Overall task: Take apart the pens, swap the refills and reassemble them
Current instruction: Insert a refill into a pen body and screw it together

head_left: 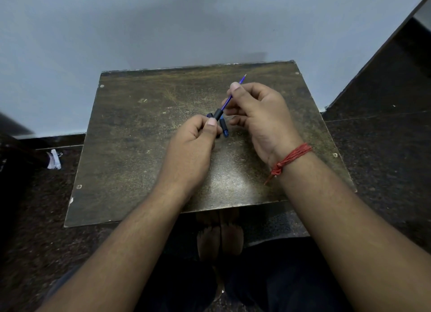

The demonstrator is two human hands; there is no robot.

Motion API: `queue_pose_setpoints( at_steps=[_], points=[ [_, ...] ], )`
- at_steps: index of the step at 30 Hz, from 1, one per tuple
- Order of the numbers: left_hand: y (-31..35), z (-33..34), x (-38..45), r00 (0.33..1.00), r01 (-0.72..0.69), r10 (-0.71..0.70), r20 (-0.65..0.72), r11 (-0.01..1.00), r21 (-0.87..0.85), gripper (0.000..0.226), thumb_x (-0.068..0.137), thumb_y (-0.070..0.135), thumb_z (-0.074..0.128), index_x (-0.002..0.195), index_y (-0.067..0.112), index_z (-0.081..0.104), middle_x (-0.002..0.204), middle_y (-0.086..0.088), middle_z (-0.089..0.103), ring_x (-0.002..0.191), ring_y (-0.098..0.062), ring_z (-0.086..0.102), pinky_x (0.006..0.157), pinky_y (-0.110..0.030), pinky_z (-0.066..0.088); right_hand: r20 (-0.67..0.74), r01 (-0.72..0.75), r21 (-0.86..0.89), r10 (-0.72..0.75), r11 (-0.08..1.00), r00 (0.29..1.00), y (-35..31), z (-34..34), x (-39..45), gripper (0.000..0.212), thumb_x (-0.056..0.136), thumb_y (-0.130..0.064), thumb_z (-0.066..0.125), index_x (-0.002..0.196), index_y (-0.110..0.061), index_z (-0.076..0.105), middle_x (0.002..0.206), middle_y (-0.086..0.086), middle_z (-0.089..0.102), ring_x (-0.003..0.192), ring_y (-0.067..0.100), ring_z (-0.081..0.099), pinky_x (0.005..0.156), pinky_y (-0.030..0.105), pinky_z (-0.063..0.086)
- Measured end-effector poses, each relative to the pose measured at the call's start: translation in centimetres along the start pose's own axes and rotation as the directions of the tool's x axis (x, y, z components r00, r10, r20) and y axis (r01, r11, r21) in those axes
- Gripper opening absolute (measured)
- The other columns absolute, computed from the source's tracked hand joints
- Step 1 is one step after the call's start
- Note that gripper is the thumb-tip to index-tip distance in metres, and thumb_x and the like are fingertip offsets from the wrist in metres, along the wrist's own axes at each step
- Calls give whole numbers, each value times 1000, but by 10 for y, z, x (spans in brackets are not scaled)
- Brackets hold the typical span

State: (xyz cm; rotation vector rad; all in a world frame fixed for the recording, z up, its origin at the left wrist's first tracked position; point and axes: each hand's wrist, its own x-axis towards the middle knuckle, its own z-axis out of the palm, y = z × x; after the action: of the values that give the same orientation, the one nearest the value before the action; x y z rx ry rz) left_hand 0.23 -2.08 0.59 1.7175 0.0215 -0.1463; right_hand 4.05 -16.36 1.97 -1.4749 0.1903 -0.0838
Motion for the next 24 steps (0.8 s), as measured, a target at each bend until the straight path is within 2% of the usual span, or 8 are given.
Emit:
queue_pose_setpoints(
  at_steps=[3, 6, 9, 14, 16, 19, 24],
  points=[
    [1, 0, -1, 1000, 0, 0, 6, 1000, 8, 32, 93, 48, 48, 85, 24, 66, 51, 16, 44, 49, -5, 34, 54, -32, 28, -5, 23, -41, -23, 999, 1000, 1, 0, 0, 17, 95, -20, 64, 81, -10, 67, 78, 9, 69, 70, 16, 64, 57, 28, 48],
    [2, 0, -1, 1000, -11, 11, 4, 1000, 6, 31, 93, 47, 47, 84, 24, 65, 51, 17, 46, 49, -5, 35, 55, -34, 28, 84, 26, -75, -20, 997, 996, 1, 2, -2, 18, 93, -20, 66, 79, -8, 68, 73, 5, 68, 67, 14, 61, 59, 30, 48],
    [2, -1, -1, 1000, -10, 10, -1, 1000, -11, 30, 94, 47, 47, 82, 26, 64, 51, 16, 46, 50, -6, 36, 54, -35, 28, 155, 24, -70, -13, 997, 988, 2, 6, -5, 21, 94, -22, 64, 81, -8, 70, 70, 1, 68, 61, 10, 61, 56, 25, 48],
    [3, -1, -1, 1000, 1, -1, 3, 1000, 2, 31, 94, 49, 47, 84, 26, 66, 53, 16, 45, 51, -8, 36, 56, -33, 30, 11, 14, -70, -14, 997, 1000, 0, 1, -2, 29, 93, -40, 64, 84, -14, 73, 75, -1, 68, 71, 12, 62, 65, 31, 52],
    [3, 0, -2, 1000, 2, -2, 5, 1000, 18, 33, 94, 50, 47, 86, 25, 66, 53, 16, 46, 51, -8, 37, 57, -34, 31, -29, 36, -67, -38, 997, 999, -2, -1, -2, 24, 95, -34, 63, 84, -14, 72, 75, 0, 68, 71, 11, 62, 63, 29, 50],
    [2, -1, -2, 1000, 1, -1, 6, 1000, 27, 33, 94, 50, 46, 87, 24, 66, 53, 16, 45, 51, -7, 37, 57, -33, 31, -15, 65, -85, -67, 994, 998, -3, 1, -4, 19, 96, -20, 62, 81, -13, 71, 72, -1, 68, 70, 10, 63, 60, 26, 50],
    [0, -1, -1, 1000, 1, -1, -2, 1000, 7, 31, 94, 48, 46, 84, 26, 66, 52, 15, 44, 49, -7, 34, 54, -32, 29, 7, 40, -68, -39, 997, 999, -5, 4, -4, 19, 96, -14, 60, 81, -10, 72, 72, 2, 68, 70, 12, 62, 61, 27, 49]
  ],
)
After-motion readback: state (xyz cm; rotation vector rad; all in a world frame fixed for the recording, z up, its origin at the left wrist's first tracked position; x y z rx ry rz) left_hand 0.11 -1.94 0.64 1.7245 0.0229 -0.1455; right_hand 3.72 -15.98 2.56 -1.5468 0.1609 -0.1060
